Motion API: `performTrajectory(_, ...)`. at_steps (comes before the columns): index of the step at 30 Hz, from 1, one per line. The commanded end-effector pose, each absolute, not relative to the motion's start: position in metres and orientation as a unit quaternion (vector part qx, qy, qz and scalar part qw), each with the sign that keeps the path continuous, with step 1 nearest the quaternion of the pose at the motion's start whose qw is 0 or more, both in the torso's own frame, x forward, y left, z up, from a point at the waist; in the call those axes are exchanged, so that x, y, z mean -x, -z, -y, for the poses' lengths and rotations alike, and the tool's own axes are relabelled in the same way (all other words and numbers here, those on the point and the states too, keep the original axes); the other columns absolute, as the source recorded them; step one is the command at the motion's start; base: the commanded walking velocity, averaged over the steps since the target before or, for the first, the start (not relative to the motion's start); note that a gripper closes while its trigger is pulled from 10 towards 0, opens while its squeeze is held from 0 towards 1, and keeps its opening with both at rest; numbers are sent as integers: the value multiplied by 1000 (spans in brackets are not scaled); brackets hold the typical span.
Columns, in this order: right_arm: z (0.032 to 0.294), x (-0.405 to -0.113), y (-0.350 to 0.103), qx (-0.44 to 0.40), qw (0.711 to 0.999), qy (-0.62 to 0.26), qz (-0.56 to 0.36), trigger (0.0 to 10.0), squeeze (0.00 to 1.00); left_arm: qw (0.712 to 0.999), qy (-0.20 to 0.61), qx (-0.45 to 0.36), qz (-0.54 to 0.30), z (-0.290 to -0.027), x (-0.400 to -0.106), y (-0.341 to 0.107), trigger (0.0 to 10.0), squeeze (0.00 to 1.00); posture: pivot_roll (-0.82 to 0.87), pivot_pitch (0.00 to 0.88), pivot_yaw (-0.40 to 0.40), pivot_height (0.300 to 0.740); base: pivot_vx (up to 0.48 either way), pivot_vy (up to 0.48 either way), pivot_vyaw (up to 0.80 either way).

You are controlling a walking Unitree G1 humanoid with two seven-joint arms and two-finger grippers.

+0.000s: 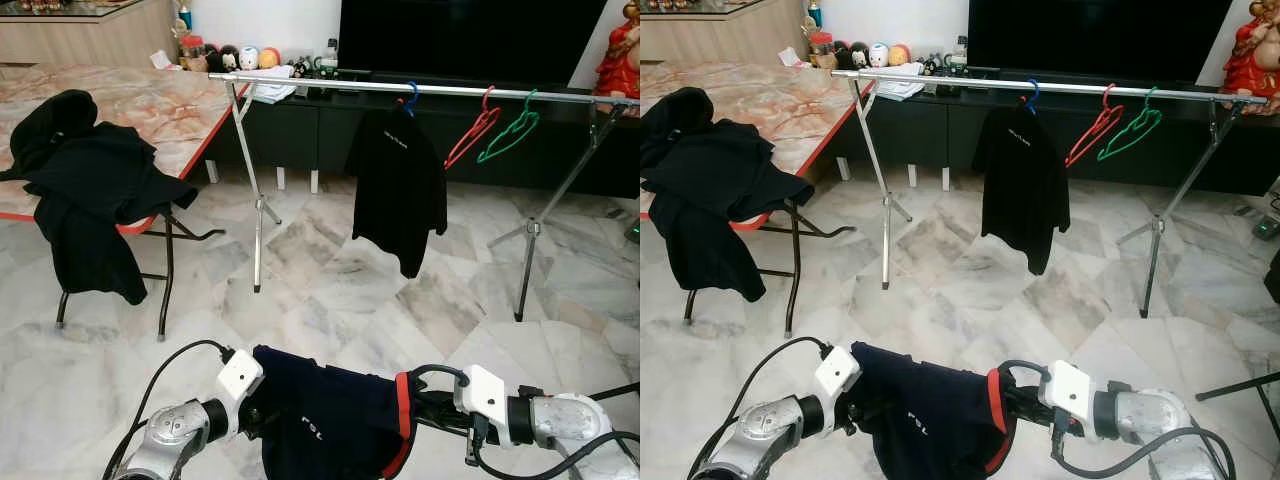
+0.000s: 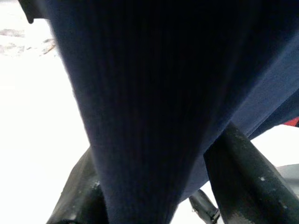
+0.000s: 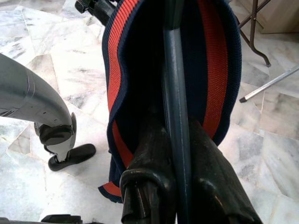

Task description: Hang hanger

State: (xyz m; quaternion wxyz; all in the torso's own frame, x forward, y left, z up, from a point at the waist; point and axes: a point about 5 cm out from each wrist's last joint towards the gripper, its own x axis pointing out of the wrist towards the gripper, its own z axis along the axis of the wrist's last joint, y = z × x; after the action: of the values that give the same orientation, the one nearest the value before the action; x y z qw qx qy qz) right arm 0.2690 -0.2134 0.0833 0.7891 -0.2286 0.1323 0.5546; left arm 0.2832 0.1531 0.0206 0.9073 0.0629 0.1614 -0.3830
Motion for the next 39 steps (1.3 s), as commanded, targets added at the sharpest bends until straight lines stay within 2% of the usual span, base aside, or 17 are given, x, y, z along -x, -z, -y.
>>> performTrajectory(1,209,-274,-94,232,790,-557,-105,0,0,906,386,-64,-160,-152,-284,-21,0,0,-30,94,-8,740,0,0,0)
performTrajectory(16,208,-275,-93,230,795,-552,-103,0,0,916,372,-55,-140,-151,-290,-27,0,0,-30,93,-8,740,0,0,0)
performTrajectory(39,208,-276,-89,235,796,-546,-112,0,0,908,389,-62,-142,-153,-287,-27,0,0,-24,94,-7,740,0,0,0)
